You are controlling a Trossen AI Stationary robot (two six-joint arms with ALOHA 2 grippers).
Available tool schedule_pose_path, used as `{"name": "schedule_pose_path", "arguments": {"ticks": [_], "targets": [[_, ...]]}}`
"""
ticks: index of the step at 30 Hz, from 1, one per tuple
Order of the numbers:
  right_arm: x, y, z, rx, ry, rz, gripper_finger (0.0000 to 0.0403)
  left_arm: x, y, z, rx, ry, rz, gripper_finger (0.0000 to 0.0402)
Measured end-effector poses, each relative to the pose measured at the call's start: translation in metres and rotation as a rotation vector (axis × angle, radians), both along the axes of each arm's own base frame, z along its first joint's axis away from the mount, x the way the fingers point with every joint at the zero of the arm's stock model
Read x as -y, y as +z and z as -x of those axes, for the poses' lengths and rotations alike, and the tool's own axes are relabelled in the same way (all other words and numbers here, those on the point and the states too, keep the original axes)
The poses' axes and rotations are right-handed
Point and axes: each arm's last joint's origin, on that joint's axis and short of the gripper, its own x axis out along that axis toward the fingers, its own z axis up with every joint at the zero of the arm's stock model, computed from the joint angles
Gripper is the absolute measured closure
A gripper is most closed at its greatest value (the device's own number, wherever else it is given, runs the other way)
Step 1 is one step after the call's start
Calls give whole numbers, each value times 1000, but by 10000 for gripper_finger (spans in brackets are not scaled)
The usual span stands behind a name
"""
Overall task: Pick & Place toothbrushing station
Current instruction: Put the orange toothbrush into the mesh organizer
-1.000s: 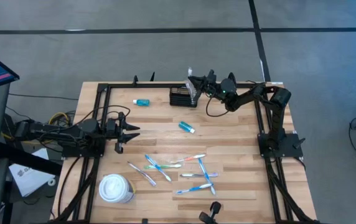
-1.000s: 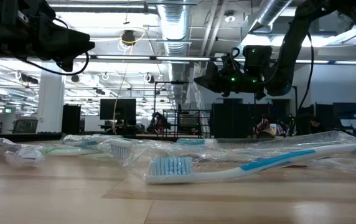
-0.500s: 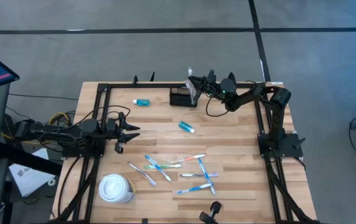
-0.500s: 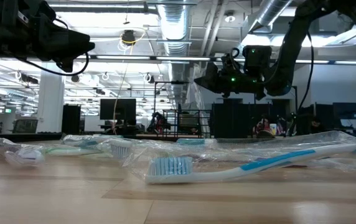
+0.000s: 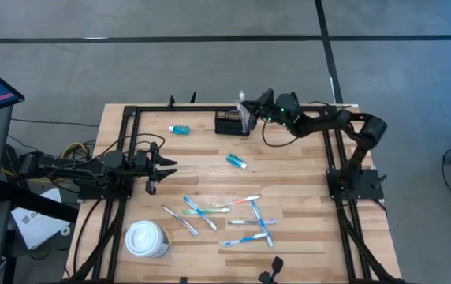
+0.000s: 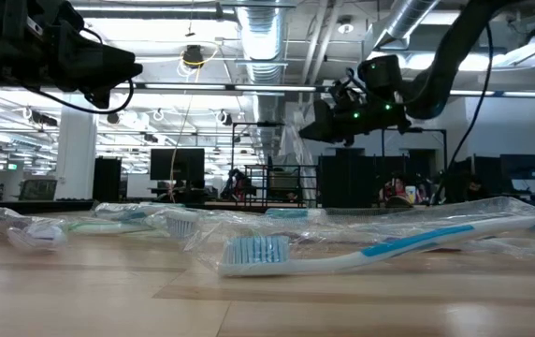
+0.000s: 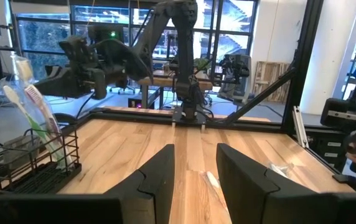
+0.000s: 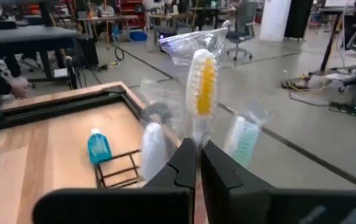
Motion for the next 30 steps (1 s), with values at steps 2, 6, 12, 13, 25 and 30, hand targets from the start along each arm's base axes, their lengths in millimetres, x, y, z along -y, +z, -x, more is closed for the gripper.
{"name": "schedule_pose_path", "arguments": {"ticks": [2,6,12,13,25,30], "targets": [[-1,3,0,5,2,17,403,0,0,0,0,0,0,289],[0,-2,2,-38,-3,-15,403,0,0,0,1,0,-1,289],[1,-3,3,-52,-6,-20,403,0,0,0,0,0,-1,289],[1,-2,2,-38,-5,-10,403,0,0,0,0,0,-1,289],[2,-10,6,-39,-14,-17,403,0,0,0,0,0,-1,289],[-2,-22,19,-55,-46,-32,403,0,0,0,-1,0,-1,289]]}}
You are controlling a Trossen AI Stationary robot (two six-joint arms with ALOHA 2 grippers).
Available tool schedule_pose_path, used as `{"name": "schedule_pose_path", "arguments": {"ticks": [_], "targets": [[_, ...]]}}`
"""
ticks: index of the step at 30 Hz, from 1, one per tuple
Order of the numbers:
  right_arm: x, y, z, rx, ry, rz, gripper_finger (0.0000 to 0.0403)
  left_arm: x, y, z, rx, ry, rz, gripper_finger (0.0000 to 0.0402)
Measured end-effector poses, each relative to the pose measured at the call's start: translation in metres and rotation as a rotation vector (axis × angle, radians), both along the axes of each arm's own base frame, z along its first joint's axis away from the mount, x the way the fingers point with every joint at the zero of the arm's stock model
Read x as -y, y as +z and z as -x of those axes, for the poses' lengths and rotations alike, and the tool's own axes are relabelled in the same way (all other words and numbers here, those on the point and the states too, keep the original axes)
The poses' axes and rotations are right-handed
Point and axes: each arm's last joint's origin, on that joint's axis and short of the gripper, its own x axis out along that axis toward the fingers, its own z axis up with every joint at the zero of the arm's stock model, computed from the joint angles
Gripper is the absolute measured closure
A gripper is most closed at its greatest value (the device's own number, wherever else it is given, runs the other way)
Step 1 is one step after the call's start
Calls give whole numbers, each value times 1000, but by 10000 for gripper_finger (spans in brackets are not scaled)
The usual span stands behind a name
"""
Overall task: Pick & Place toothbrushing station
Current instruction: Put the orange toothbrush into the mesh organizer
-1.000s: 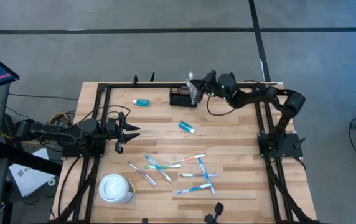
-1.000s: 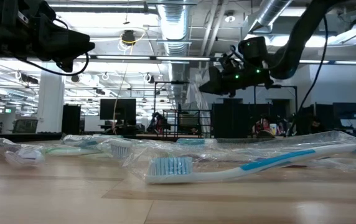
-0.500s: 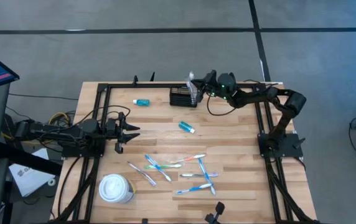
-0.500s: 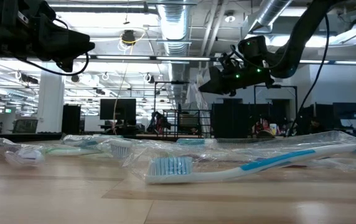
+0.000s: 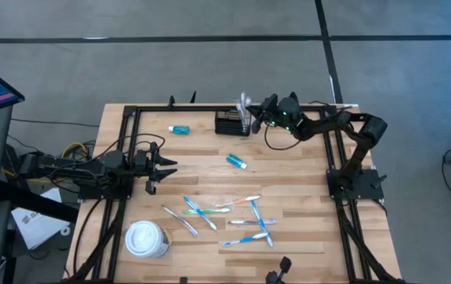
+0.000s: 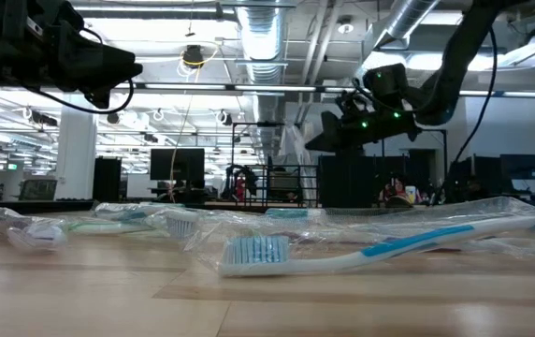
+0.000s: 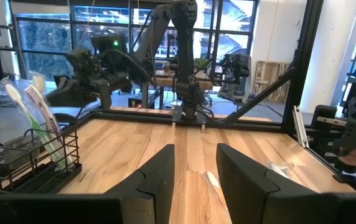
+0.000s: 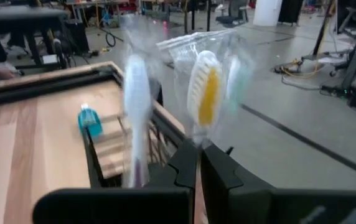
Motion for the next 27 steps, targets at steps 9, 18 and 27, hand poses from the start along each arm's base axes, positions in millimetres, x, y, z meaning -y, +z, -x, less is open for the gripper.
{"name": "schedule_pose_path", "arguments": {"ticks": [9,18,27], "targets": [[-2,-8,13,18,-26,-16,402,0,0,0,1,0,0,289],[-6,-13,11,-29,-8,-10,364,0,0,0,1,0,0,289],[-6,-13,11,-24,-5,-9,347,0,0,0,2,0,0,289]]}}
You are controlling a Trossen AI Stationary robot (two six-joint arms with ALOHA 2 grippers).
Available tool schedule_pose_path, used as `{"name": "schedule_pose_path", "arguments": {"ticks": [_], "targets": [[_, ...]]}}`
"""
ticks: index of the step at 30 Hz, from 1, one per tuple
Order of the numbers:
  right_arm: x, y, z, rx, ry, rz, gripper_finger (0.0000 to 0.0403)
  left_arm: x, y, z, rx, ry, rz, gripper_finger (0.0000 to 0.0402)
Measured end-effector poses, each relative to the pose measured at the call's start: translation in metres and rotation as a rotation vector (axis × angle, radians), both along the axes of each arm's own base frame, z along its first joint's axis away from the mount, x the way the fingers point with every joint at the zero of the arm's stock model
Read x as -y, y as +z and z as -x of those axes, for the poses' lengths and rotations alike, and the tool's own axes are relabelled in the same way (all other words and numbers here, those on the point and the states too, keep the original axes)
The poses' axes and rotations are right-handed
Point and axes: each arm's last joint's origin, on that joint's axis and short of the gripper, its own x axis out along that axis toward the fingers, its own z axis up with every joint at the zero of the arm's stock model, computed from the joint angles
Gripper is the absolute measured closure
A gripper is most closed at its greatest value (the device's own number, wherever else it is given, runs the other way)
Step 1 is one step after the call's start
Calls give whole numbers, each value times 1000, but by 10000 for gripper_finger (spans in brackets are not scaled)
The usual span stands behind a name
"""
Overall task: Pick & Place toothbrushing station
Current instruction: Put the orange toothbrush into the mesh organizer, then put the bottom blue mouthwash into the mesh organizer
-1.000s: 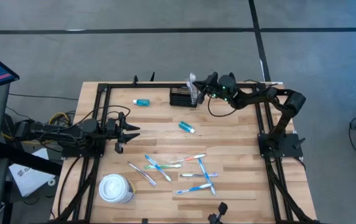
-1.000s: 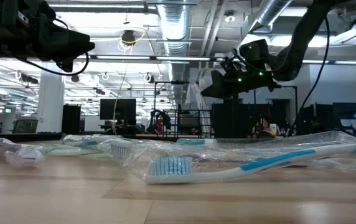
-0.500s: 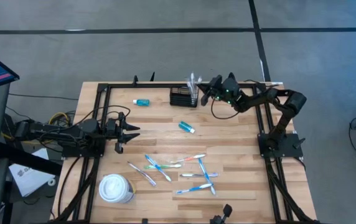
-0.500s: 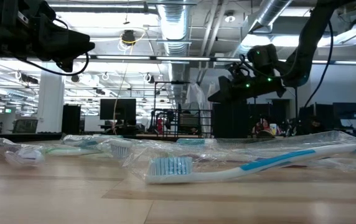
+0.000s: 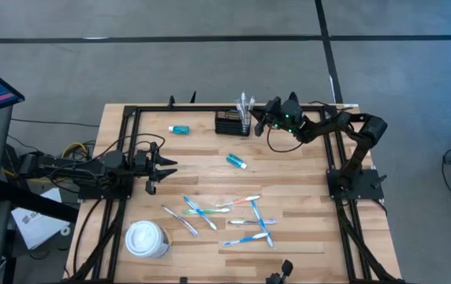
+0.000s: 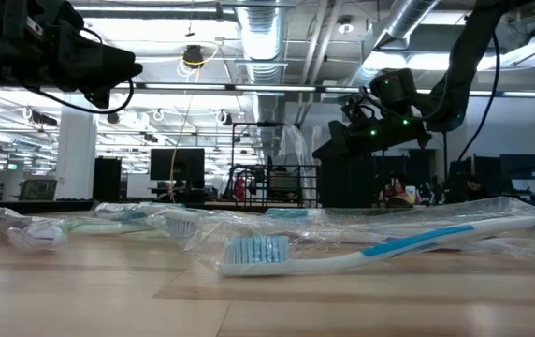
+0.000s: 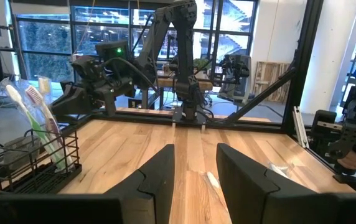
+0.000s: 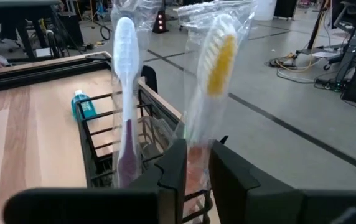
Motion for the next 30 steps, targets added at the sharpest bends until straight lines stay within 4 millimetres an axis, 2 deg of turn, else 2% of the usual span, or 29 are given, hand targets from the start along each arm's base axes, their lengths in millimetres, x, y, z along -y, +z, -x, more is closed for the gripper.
{"name": "schedule_pose_path", "arguments": {"ticks": [14,21,24,30], "targets": [[0,1,0,13,84,-6,346,0,0,0,0,0,0,289],[-1,13,7,-12,96,-25,341,0,0,0,0,0,0,289],[-2,20,11,-25,99,-36,324,0,0,0,0,0,0,289],[-4,17,12,-60,103,-55,262,0,0,0,1,0,0,289]]}}
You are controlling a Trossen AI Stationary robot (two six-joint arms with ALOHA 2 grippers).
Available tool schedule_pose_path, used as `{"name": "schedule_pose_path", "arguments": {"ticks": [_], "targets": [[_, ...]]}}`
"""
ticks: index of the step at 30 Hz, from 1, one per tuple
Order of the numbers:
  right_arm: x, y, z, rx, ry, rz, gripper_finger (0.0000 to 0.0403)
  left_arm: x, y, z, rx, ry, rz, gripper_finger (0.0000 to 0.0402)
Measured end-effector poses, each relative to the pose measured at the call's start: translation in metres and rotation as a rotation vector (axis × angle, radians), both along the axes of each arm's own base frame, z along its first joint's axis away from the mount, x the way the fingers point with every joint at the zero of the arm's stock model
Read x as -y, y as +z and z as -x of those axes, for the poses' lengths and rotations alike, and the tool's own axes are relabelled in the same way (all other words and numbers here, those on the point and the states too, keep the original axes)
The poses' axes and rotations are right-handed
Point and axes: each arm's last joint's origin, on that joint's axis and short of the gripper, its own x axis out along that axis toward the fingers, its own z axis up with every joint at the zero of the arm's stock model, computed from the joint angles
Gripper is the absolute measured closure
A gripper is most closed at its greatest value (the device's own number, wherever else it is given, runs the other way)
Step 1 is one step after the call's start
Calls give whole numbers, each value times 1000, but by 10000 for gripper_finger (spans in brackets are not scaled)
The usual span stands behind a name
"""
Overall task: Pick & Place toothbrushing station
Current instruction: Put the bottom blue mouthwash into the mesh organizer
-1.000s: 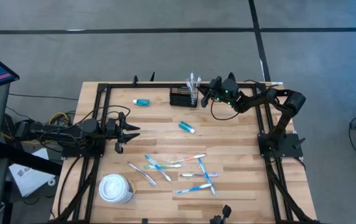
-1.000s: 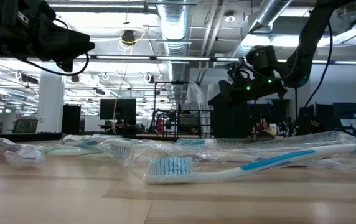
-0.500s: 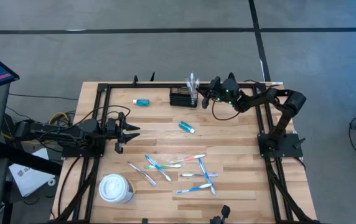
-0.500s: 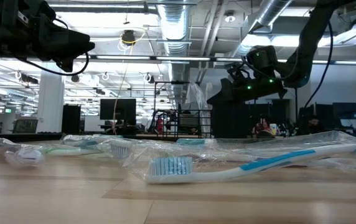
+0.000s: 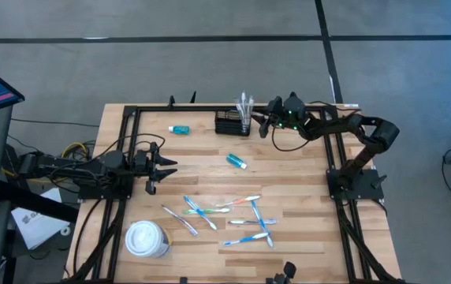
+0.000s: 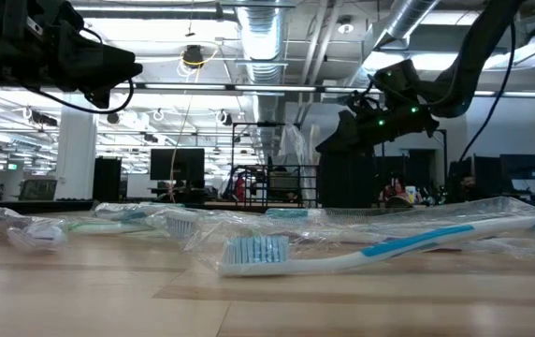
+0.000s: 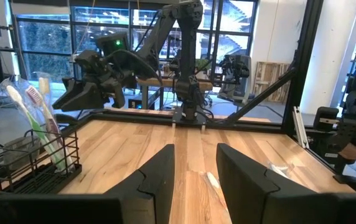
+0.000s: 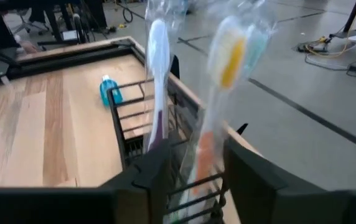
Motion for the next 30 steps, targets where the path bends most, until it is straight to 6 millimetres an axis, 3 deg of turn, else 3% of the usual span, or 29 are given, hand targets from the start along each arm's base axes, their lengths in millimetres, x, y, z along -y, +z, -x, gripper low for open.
{"name": "schedule_pose_path", "arguments": {"ticks": [5,10,20,30], "targets": [[-3,-5,3,-75,2,-56,220,0,0,0,0,0,-5,289],[-11,-6,14,-204,12,-135,207,0,0,0,0,1,-7,289],[-38,9,26,-333,61,-230,240,0,1,0,5,1,-7,289],[-77,10,15,-414,193,-273,269,0,1,0,5,1,-7,289]]}}
